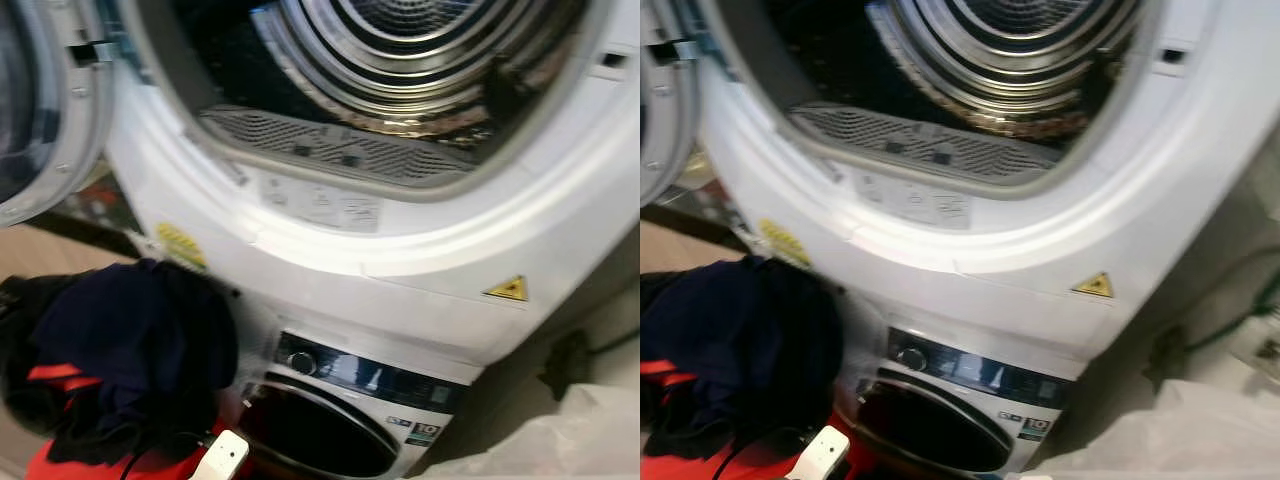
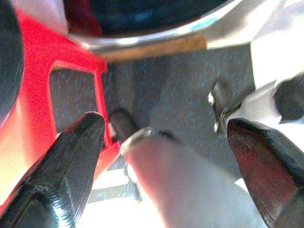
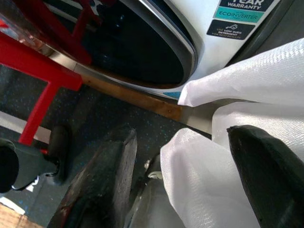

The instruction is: Clothes washing

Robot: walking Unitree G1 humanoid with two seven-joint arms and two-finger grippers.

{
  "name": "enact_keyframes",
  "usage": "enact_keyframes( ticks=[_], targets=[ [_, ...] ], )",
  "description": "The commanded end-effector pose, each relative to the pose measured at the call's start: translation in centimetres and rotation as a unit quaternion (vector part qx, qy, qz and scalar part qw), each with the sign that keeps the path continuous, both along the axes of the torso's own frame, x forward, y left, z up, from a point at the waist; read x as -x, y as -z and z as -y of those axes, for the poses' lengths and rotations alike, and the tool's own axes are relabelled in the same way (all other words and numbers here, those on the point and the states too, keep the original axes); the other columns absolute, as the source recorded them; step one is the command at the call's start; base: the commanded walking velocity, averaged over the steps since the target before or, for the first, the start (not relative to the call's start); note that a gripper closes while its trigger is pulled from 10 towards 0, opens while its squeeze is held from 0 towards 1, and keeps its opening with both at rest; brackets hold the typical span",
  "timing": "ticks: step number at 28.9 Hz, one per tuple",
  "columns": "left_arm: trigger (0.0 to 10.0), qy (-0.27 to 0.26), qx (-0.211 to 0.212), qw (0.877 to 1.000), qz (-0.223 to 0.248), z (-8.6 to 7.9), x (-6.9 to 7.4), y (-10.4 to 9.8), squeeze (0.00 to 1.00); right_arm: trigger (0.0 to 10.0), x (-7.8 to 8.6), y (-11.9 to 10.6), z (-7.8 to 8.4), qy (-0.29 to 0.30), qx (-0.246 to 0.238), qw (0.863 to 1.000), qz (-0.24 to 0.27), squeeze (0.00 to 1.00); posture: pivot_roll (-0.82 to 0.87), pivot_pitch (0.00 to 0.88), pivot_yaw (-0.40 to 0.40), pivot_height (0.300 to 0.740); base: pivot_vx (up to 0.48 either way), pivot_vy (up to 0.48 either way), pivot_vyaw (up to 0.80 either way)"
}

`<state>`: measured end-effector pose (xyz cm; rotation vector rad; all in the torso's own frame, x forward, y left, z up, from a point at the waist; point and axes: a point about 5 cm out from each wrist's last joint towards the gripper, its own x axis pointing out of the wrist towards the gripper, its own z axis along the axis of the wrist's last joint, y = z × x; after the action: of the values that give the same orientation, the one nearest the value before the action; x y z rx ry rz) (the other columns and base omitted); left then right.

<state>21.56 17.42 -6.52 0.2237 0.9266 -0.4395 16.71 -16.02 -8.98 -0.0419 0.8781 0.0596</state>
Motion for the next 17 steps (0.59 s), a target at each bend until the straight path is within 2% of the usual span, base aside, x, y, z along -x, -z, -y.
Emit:
enact_keyframes(
  ticks=[1,6,17],
  targets=[
    [10.0,0.008,0.000,1.000,0.001,0.29,-0.13,-0.05,0.00,10.0,0.78,0.32,0.30,0.011,0.000,1.000,-0.011,0.00,0.00,0.080,-0.046,0.740,0.000,0.000,0.00],
    [10.0,0.006,0.002,1.000,0.001,0.34,-0.08,-0.02,0.00,10.0,0.69,0.27,0.45,0.005,0.011,1.000,-0.009,0.00,0.00,0.082,-0.048,0.740,0.000,0.000,0.00],
    [10.0,0.009,0.000,1.000,0.003,0.39,-0.10,-0.03,0.00,10.0,0.78,0.29,0.62,0.010,0.009,1.000,-0.009,0.00,0.01,0.082,-0.051,0.740,0.000,0.000,0.78]
  ],
)
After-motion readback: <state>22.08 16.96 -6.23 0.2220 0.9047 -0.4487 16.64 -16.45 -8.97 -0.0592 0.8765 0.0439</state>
